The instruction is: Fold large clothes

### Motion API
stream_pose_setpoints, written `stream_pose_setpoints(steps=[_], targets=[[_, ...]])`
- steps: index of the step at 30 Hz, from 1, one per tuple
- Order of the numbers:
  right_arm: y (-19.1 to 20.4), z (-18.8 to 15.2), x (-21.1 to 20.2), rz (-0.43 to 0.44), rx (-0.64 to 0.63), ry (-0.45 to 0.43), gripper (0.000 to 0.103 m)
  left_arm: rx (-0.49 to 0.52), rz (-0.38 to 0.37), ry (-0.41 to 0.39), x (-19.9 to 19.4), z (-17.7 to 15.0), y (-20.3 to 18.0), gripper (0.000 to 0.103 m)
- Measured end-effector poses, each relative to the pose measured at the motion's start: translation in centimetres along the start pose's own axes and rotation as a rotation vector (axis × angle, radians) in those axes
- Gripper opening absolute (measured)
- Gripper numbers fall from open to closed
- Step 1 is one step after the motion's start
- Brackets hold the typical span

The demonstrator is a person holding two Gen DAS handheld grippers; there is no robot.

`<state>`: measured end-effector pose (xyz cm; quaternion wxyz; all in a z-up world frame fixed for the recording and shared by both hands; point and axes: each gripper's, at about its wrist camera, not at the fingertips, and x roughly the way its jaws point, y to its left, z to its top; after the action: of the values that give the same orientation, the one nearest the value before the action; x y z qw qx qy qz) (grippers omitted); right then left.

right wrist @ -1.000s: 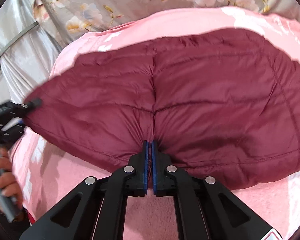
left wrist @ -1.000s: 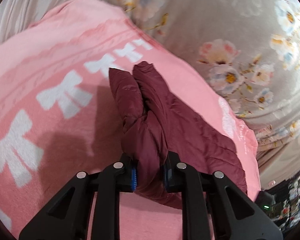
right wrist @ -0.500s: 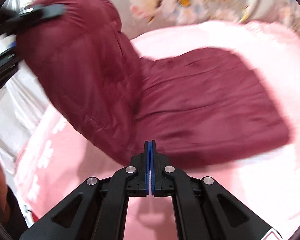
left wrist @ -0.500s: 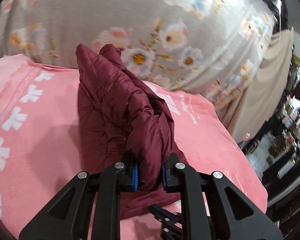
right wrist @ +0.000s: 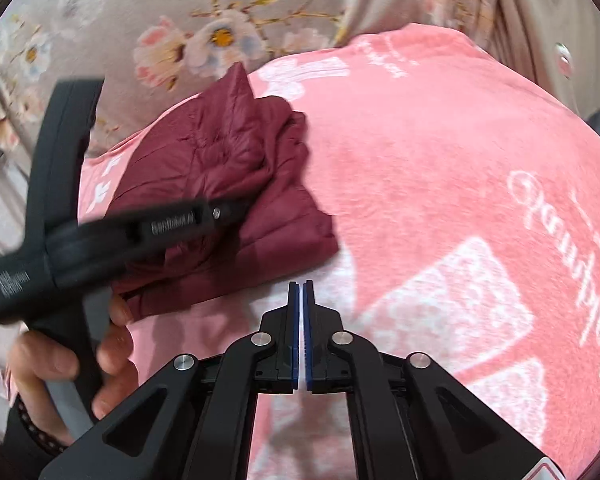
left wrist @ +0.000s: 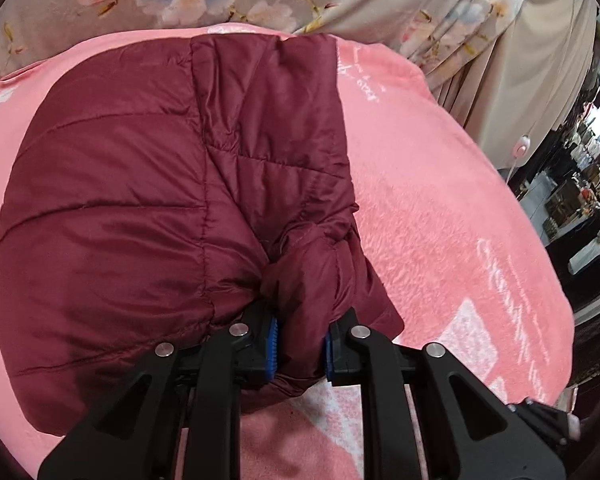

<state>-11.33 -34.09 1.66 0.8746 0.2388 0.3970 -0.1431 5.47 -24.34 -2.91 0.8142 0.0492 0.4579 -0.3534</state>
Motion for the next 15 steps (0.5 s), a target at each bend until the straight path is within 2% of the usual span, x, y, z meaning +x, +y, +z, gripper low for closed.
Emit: stream_pose_setpoints(steps=[3,4,5,6,7,8,10,12,13,15], targets=[[-1.0,0.8,0.1,0.008,0.026,-0.006,0.008,-0.029,-0.032,0.011,-0.6,0.5,0.2,0.018],[-1.1,1.2,-0.1,0.011,0.03,-0.015,0.008,-0.044,-0.057,0.01,-0.9,0.9,0.2,0.026],[-1.1,1.5,-0.1,0.013,0.032,-0.024,0.008,-0.07,-0.106,-0.001,-2.0,1.1,0.7,0.043],[-0.9,2.1,-0.5,0.016,0.032,-0.037,0.008,-0.1,-0.166,-0.029,-3.5,1.2,1.2,0.054],[-0.6,2.8,-0.6,0.019,0.03,-0.047,0.01,-0.129,-0.211,-0.077,-5.5,1.5,1.8,0.076],[-0.3,3.8,-1.1,0.031,0.03,-0.066,0.013,-0.147,-0.236,-0.12,-6.9,1.6,2.3,0.087],[0.2,5.7,-1.6,0.06,0.033,-0.095,0.016,-0.17,-0.269,-0.226,-10.8,2.3,3.5,0.089],[0.9,7.5,-2.2,0.095,0.041,-0.119,0.021,-0.169,-0.246,-0.29,-13.3,3.3,4.7,0.089],[1.7,9.1,-2.5,0.117,0.044,-0.138,0.027,-0.172,-0.22,-0.313,-14.1,3.7,5.2,0.089],[3.0,11.5,-2.8,0.147,0.043,-0.156,0.048,-0.178,-0.12,-0.352,-15.4,5.3,7.0,0.089]])
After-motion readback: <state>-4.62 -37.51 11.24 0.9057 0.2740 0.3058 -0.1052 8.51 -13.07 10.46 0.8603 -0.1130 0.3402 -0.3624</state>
